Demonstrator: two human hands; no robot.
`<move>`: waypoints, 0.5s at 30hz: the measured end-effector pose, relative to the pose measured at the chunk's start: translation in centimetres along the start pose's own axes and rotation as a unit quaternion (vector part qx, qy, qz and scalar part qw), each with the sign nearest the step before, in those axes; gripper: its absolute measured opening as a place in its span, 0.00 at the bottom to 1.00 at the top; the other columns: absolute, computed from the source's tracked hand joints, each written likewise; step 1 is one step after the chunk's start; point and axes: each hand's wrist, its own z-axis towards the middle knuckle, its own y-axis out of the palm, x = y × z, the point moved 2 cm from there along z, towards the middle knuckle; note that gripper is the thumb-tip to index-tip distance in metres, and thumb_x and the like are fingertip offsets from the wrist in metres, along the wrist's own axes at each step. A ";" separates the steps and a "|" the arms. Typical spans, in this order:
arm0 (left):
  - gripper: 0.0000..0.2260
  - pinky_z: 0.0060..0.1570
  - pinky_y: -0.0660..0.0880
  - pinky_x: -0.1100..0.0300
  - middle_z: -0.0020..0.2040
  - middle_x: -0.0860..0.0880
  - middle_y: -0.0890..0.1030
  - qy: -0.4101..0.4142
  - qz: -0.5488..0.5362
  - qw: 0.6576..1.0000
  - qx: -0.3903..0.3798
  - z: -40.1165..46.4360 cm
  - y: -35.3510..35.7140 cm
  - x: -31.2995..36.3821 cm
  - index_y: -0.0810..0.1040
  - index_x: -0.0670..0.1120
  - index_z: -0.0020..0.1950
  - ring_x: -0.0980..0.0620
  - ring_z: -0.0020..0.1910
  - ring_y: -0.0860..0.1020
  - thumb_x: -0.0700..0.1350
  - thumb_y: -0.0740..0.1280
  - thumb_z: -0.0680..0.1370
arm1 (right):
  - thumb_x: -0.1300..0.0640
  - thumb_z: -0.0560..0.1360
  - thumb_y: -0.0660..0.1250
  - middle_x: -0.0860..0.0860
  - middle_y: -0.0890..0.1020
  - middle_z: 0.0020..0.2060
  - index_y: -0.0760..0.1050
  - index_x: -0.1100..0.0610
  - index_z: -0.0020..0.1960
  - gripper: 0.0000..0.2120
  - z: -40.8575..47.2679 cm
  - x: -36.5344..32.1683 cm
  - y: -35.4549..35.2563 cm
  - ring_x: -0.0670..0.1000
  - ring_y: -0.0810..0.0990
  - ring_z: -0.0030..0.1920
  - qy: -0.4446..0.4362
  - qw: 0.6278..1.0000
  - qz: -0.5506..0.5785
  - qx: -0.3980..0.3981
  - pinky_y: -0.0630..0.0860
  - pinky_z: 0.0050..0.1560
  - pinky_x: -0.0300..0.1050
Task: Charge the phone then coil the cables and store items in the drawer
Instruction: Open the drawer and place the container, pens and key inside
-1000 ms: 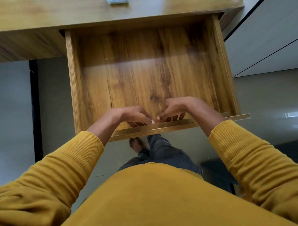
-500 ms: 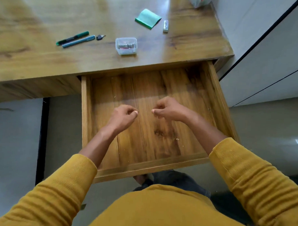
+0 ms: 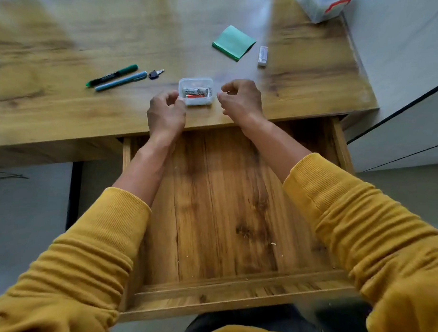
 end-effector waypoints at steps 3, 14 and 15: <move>0.17 0.67 0.79 0.52 0.67 0.48 0.82 -0.022 0.010 0.999 0.035 2.2 1.0 0.5 0.79 0.45 0.72 0.51 0.63 0.81 0.46 0.66 0.84 | 0.57 0.78 0.71 0.55 0.85 0.57 0.82 0.60 0.64 0.16 2.1 0.1 1.0 0.54 0.85 0.56 0.017 1.000 0.009 0.006 0.84 0.58 0.54; 0.13 0.63 0.80 0.57 0.58 0.52 0.87 -0.024 0.042 0.996 0.071 4.9 2.9 -0.3 0.86 0.47 0.64 0.56 0.57 0.84 0.47 0.68 0.82 | 0.58 0.77 0.71 0.49 0.83 0.46 0.84 0.57 0.55 0.08 4.3 0.3 2.7 0.51 0.84 0.50 0.010 1.000 -0.028 -0.001 0.83 0.54 0.48; 0.12 0.63 0.80 0.59 0.57 0.53 0.87 -0.022 0.042 0.996 0.074 4.7 2.9 -0.2 0.86 0.48 0.64 0.57 0.57 0.84 0.46 0.68 0.82 | 0.58 0.76 0.71 0.50 0.83 0.46 0.83 0.57 0.54 0.08 4.2 0.2 2.8 0.51 0.84 0.49 0.010 1.000 -0.026 0.001 0.84 0.52 0.49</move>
